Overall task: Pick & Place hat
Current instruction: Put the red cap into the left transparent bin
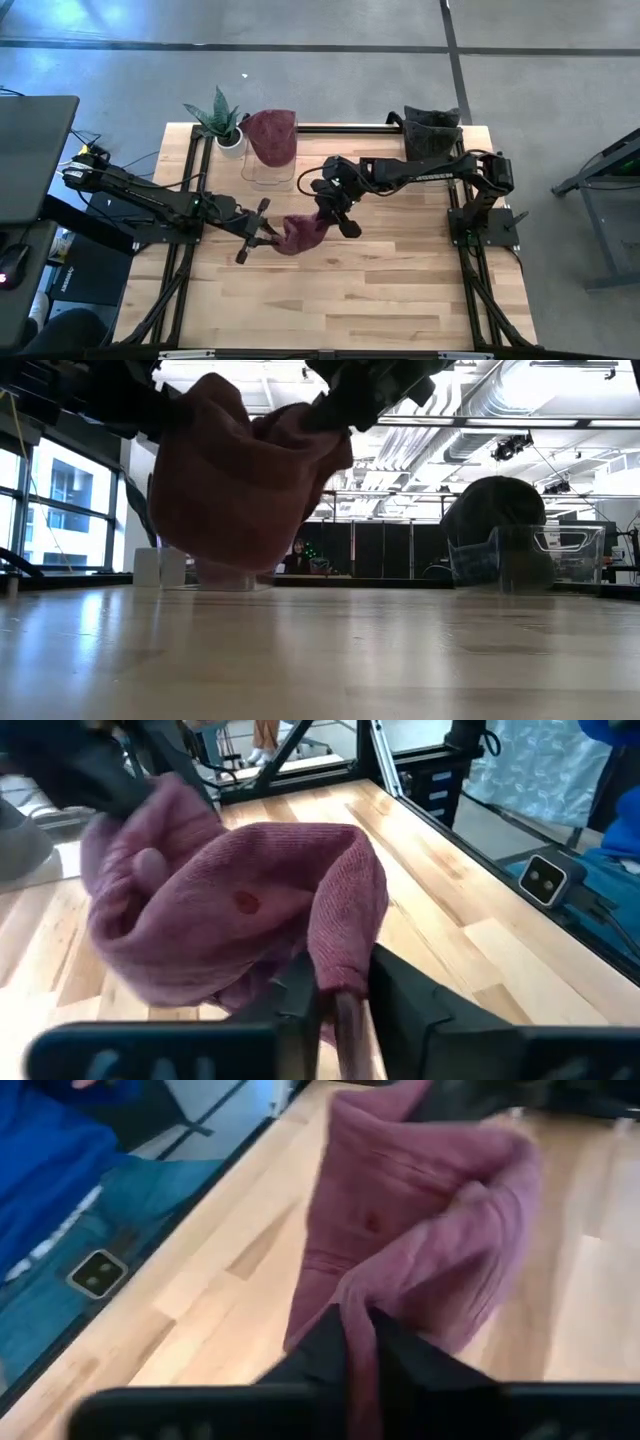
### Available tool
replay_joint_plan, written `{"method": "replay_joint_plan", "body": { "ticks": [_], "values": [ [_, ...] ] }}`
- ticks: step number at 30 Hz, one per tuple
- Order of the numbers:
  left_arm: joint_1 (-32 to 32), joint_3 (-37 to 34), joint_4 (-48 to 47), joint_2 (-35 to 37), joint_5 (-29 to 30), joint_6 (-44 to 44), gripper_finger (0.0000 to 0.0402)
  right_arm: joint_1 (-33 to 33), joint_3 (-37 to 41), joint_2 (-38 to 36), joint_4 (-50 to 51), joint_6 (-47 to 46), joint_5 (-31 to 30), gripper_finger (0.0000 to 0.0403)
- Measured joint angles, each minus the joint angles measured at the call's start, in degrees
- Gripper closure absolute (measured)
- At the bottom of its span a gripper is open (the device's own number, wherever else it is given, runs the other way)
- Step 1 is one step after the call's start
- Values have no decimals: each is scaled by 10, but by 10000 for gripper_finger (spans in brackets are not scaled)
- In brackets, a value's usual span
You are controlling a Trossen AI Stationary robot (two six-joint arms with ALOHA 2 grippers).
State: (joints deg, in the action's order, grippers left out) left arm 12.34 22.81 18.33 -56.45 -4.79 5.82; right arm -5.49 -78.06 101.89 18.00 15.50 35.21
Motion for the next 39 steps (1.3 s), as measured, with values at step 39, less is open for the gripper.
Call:
{"method": "replay_joint_plan", "body": {
  "ticks": [39],
  "values": [
    [0, -98, 291, -109, -22, -151, 163, 79, 235, -169, -518, 57, -206, 397]
  ]
}}
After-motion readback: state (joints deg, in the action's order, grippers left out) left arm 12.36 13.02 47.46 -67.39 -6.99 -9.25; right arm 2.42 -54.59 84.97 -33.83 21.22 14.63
